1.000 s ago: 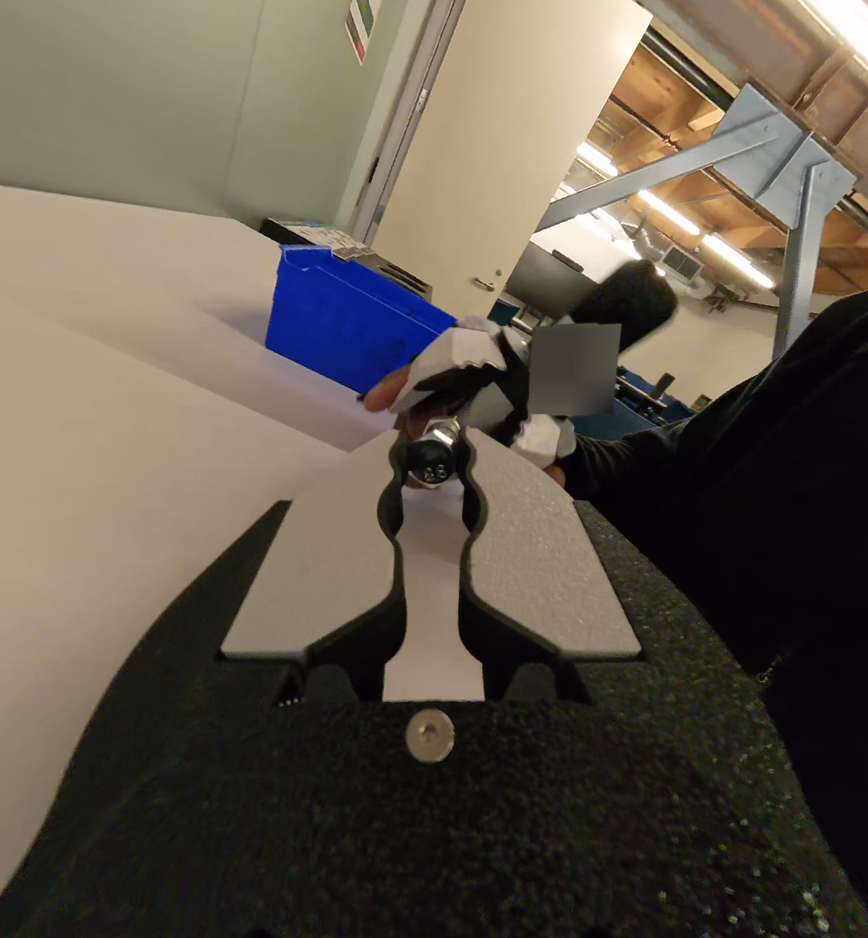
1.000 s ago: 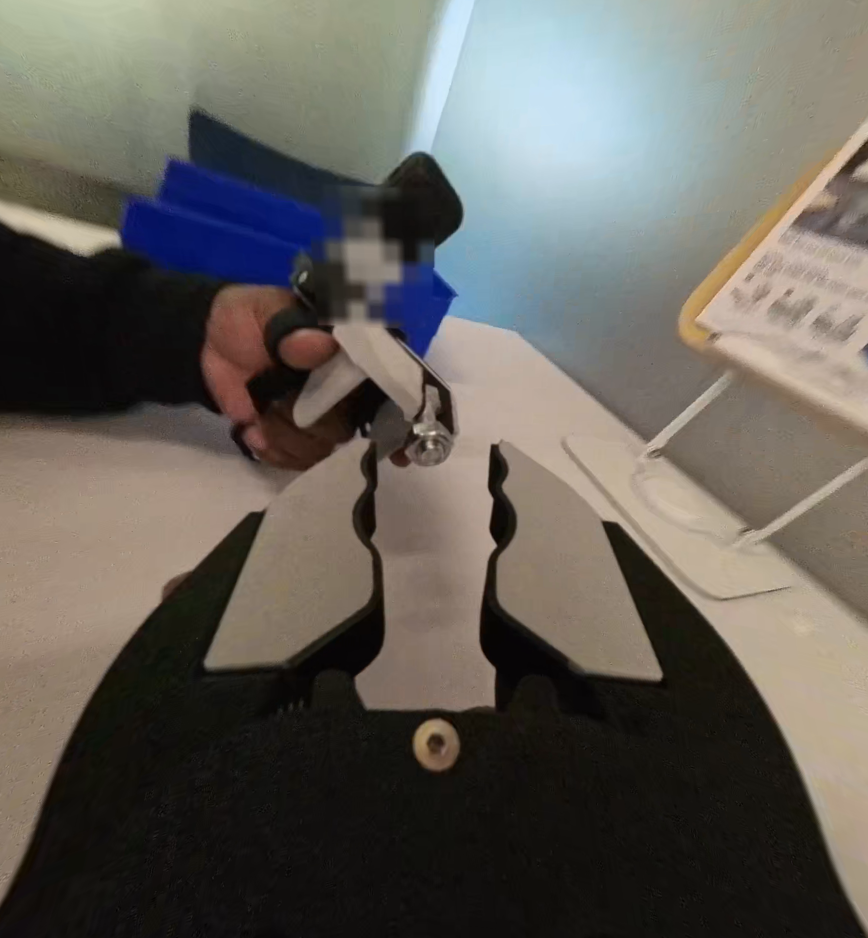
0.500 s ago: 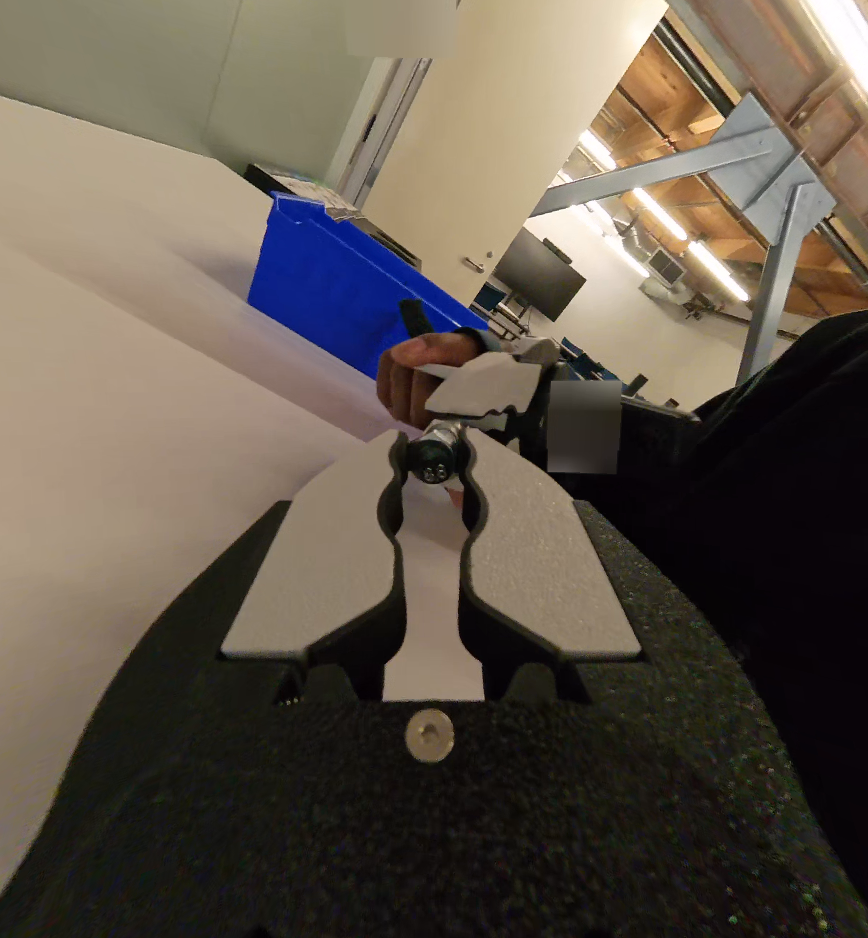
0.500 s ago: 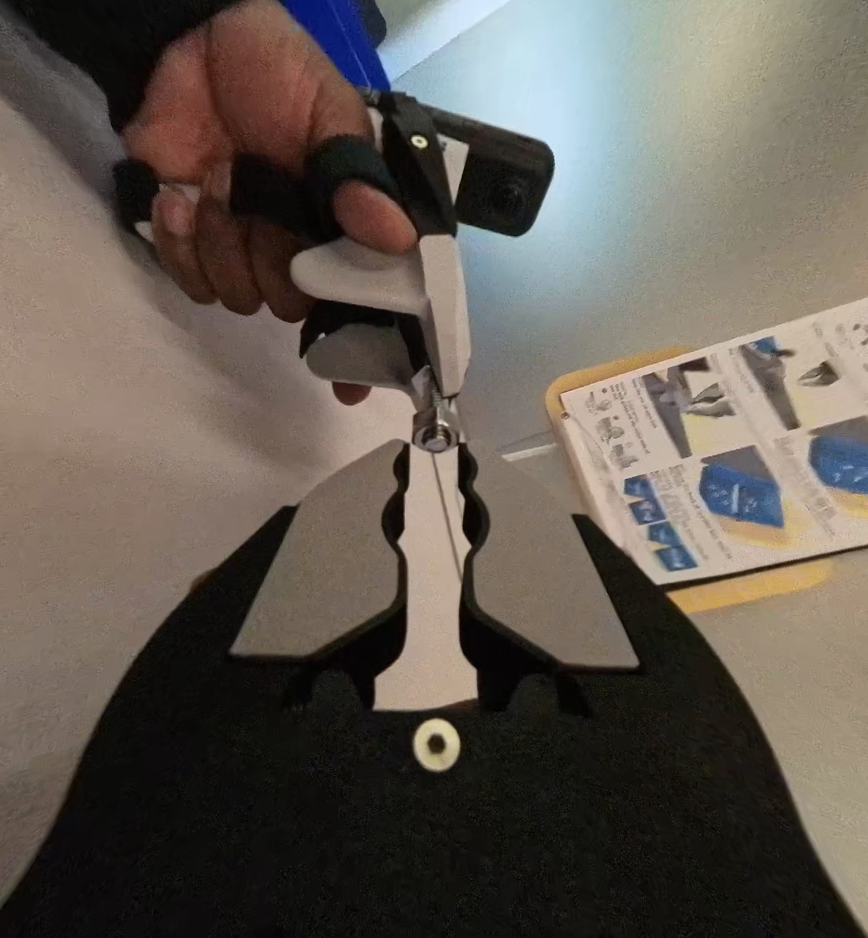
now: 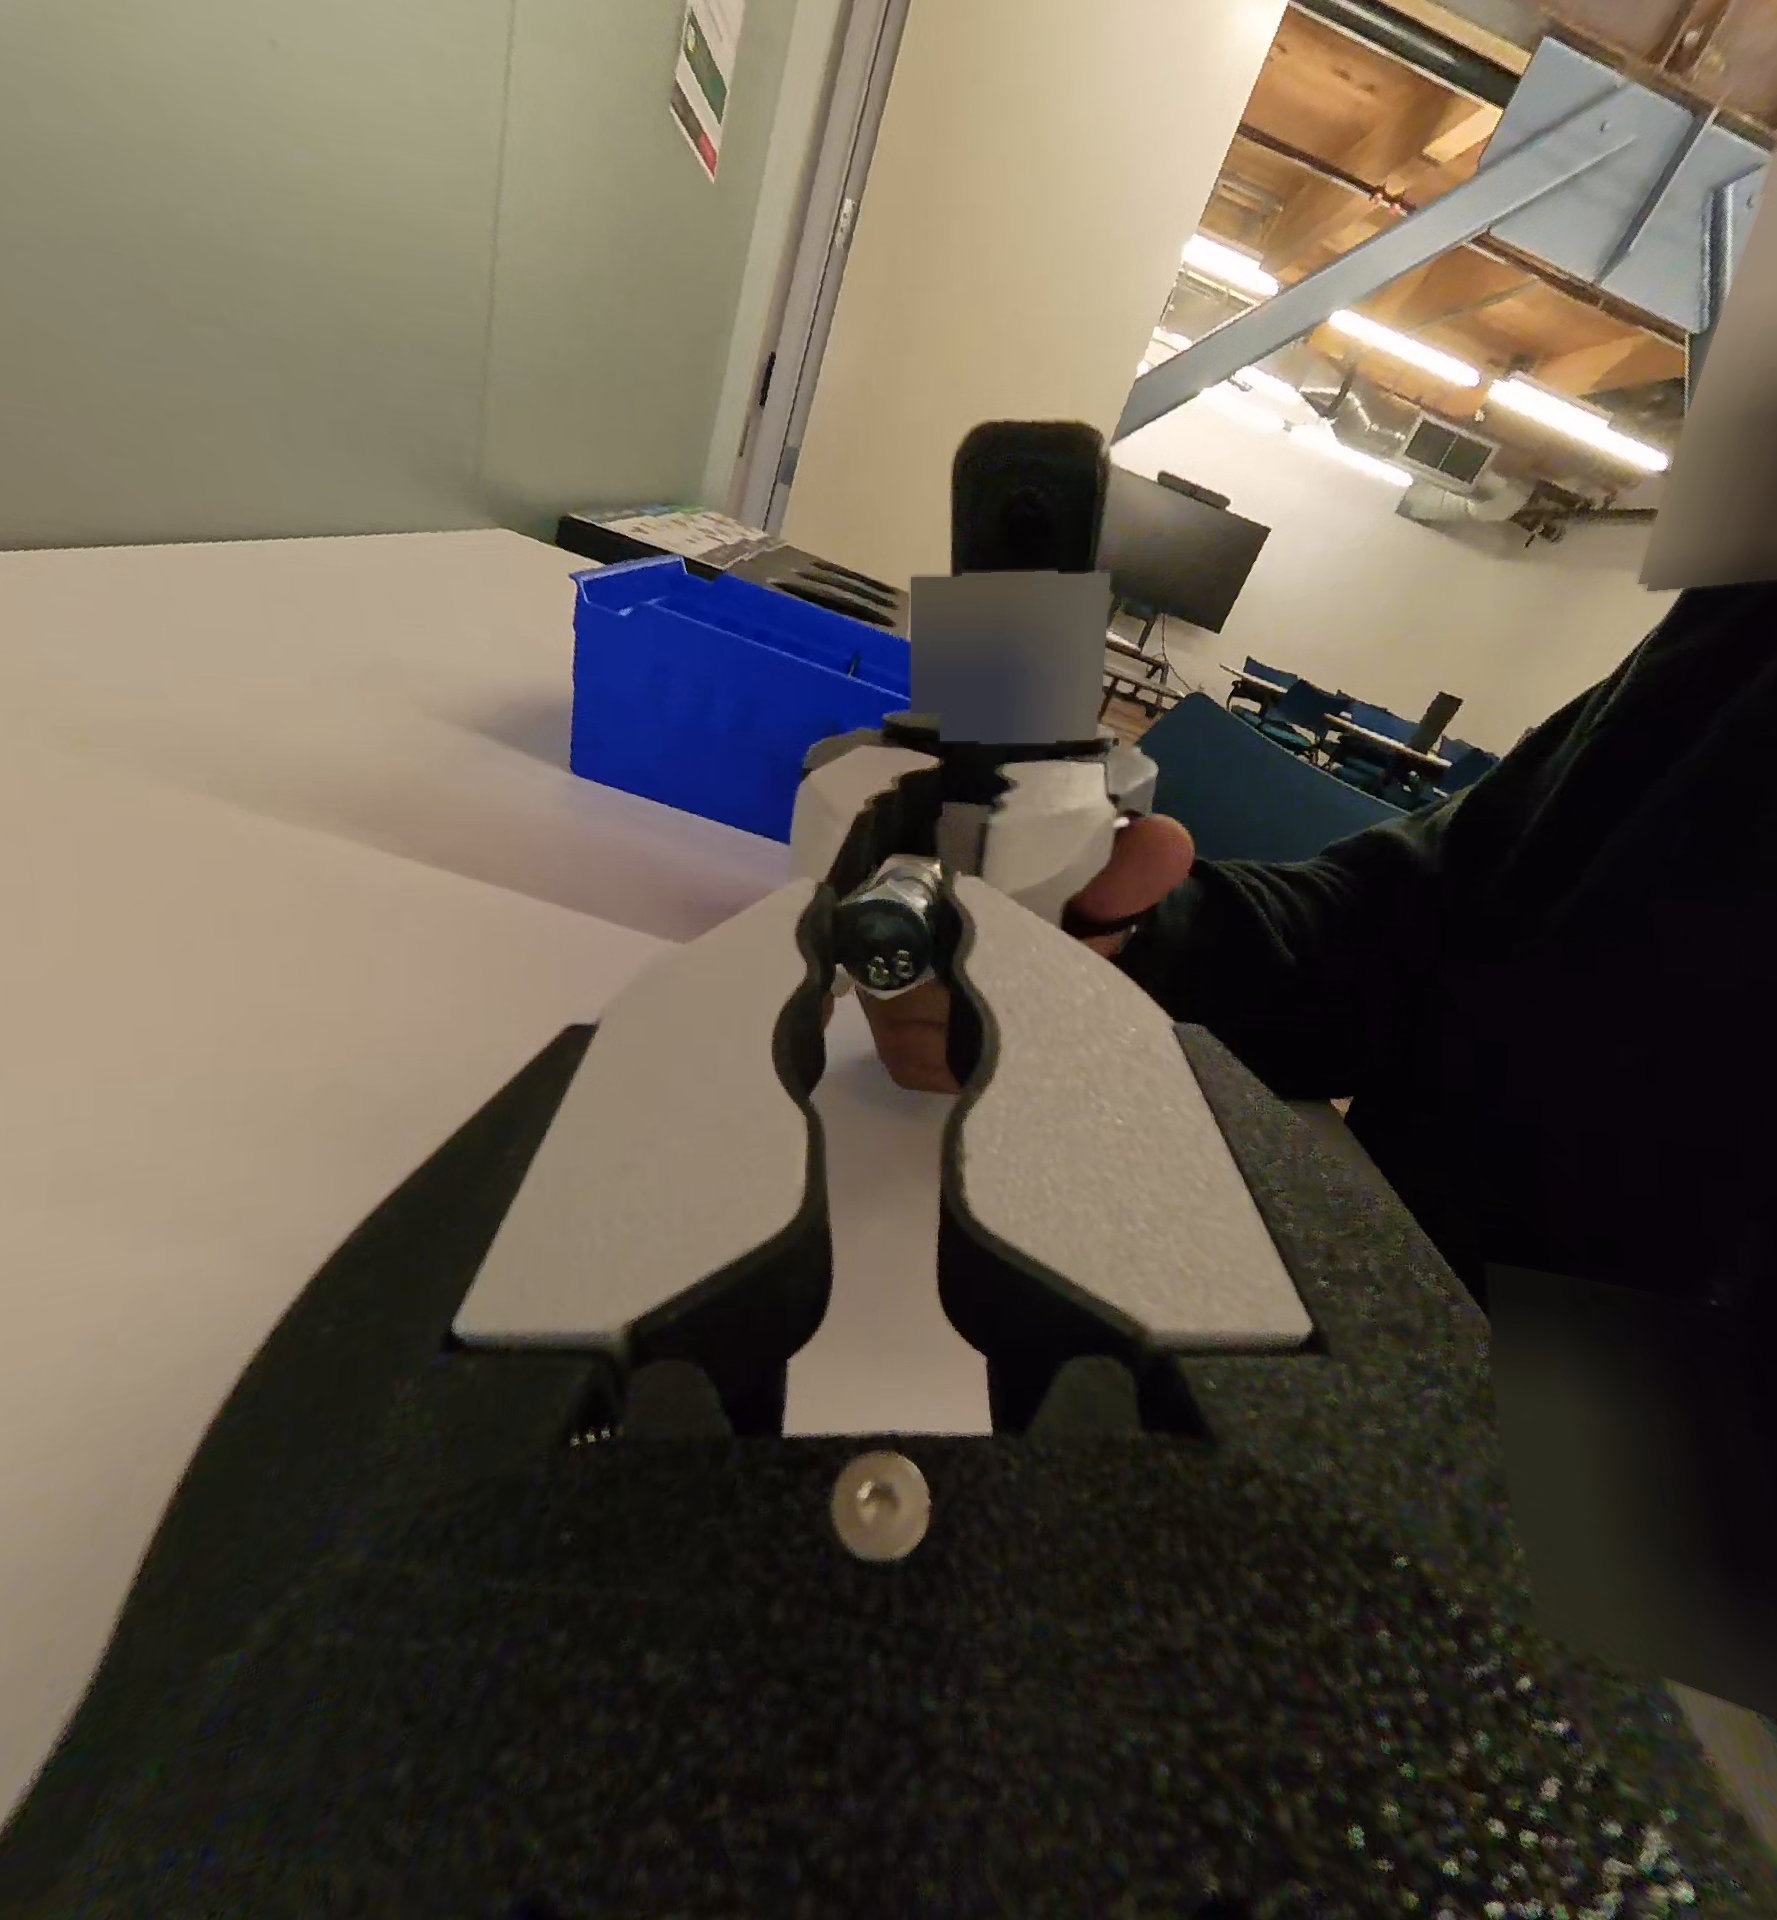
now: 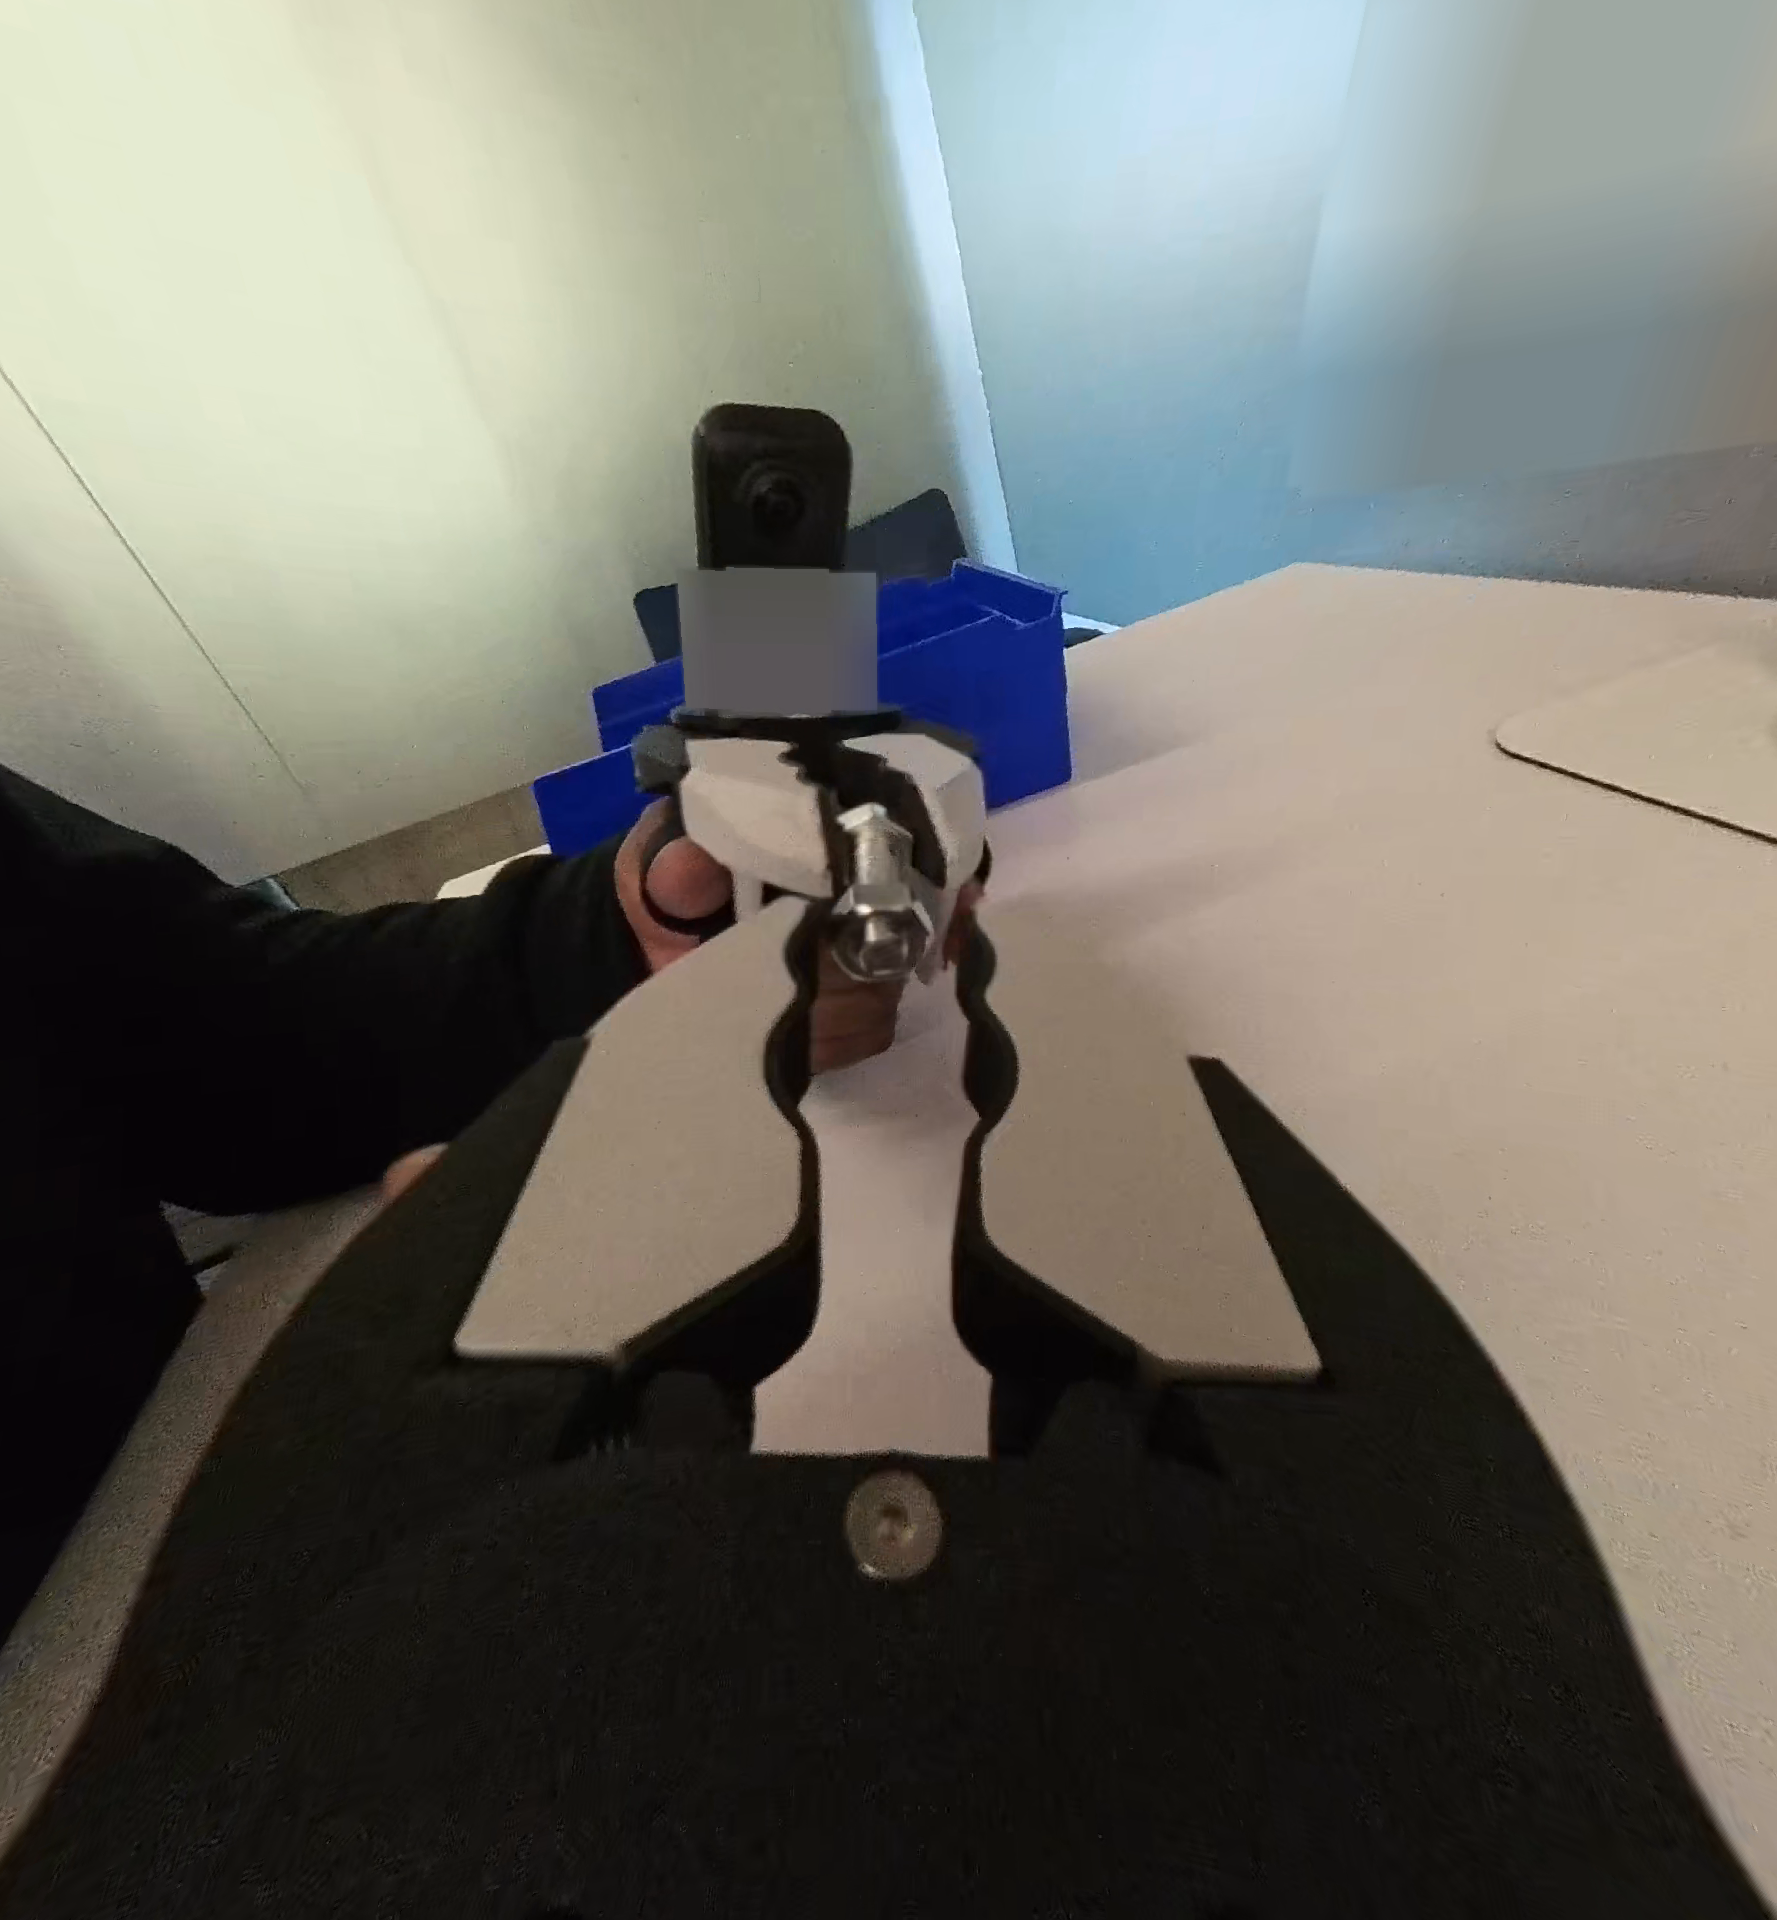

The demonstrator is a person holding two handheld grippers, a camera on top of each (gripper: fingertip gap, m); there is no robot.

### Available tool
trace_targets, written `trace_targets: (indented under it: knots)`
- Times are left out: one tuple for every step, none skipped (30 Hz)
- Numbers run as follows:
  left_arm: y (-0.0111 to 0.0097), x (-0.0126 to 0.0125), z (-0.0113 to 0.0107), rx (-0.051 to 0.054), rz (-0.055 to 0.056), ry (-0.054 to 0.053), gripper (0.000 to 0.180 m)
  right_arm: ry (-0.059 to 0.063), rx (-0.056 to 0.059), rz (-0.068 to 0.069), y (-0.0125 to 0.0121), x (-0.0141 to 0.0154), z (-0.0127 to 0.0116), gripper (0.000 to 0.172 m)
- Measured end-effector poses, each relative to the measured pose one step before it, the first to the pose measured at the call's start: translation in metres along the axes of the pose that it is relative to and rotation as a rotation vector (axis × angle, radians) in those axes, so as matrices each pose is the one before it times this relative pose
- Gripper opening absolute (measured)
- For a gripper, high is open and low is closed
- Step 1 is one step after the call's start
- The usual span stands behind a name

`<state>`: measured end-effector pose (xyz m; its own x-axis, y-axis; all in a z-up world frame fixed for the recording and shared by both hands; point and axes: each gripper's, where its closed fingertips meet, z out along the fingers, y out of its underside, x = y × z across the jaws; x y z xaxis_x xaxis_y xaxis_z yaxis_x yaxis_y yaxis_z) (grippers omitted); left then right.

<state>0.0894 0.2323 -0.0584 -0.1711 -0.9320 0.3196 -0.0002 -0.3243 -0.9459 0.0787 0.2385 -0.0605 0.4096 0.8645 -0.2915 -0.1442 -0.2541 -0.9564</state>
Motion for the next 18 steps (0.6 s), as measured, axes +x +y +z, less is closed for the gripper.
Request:
trace_targets:
  knots:
    - [0.00183,-0.00054,0.00066,-0.0097,0.0027,-0.0043,0.018,-0.0059,-0.008,0.009,0.00126,-0.0004,0.00007,0.02]
    - [0.00062,-0.00065,-0.00025,-0.0018,0.0027,-0.0027,0.018,0.0025,-0.0111,-0.012,0.00159,0.00037,0.00003,0.019]
    - [0.00102,0.00009,0.00005,-0.0062,-0.004,0.0038,0.018,0.0081,-0.0099,-0.0546,0.00134,-0.00019,-0.0002,0.019]
    - [0.00104,0.00014,0.00046,-0.0062,-0.0062,0.0028,0.018,0.0221,-0.008,-0.1008,0.0015,-0.00031,-0.00041,0.019]
    - [0.00119,0.00019,0.00061,-0.0038,-0.0093,0.0028,0.018,0.0348,-0.0068,-0.137,0.00131,-0.00032,-0.0005,0.019]
    - [0.00123,0.00018,0.0003,-0.0018,-0.0202,0.0078,0.018,0.0464,-0.0095,-0.1722,0.00091,-0.00047,-0.00048,0.019]
    - [0.00116,-0.00029,0.00042,0.0,-0.0328,0.01,0.018,0.0554,-0.02,-0.2114,0.00119,-0.00057,-0.00028,0.019]
    - [0.0016,-0.00039,0.00036,-0.0009,-0.0333,0.0126,0.018,0.0596,-0.0266,-0.2332,0.00074,-0.0008,-0.00054,0.019]
    - [0.00101,-0.00065,0.00068,0.004,-0.0226,0.0088,0.018,0.0548,-0.0311,-0.2134,0.00088,-0.00059,-0.00029,0.019]
    - [0.00086,-0.00141,0.00041,0.0023,-0.0082,-0.0035,0.018,0.0361,-0.0299,-0.133,0.00124,-0.00025,-0.00003,0.019]
    - [0.00046,-0.00136,0.00059,0.0,-0.0008,-0.0054,0.018,0.0113,-0.0095,-0.0084,0.00004,0.00067,0.0001,0.02]
    - [-0.00146,0.00033,-0.00024,0.0088,0.0046,0.0023,0.018,-0.0019,0.016,0.0928,-0.00181,0.00265,-0.00009,0.021]
    - [-0.00293,0.00073,-0.00122,0.0181,0.0101,0.0002,0.018,-0.0094,0.0208,0.1404,-0.00164,0.00417,0.00021,0.028]
    - [-0.00315,0.00022,-0.00109,0.0151,0.0114,-0.0044,0.018,-0.0198,0.011,0.1548,-0.00039,0.00409,0.00046,0.034]
    - [-0.00257,0.00024,-0.00138,0.0094,0.0158,-0.0054,0.018,-0.036,0.0063,0.1576,-0.00026,0.00247,0.00037,0.039]
    - [-0.00239,0.00043,-0.00109,0.0078,0.0192,-0.0055,0.018,-0.0477,0.0125,0.1534,-0.00123,0.00067,-0.00002,0.044]
    - [-0.00194,0.00045,-0.00119,0.0049,0.0186,-0.0056,0.018,-0.0424,0.0194,0.138,-0.00196,0.00046,-0.00032,0.046]
    - [-0.00159,0.00053,-0.00056,0.0036,0.0153,-0.0032,0.018,-0.0404,0.021,0.1183,-0.00204,-0.00031,-0.00045,0.046]
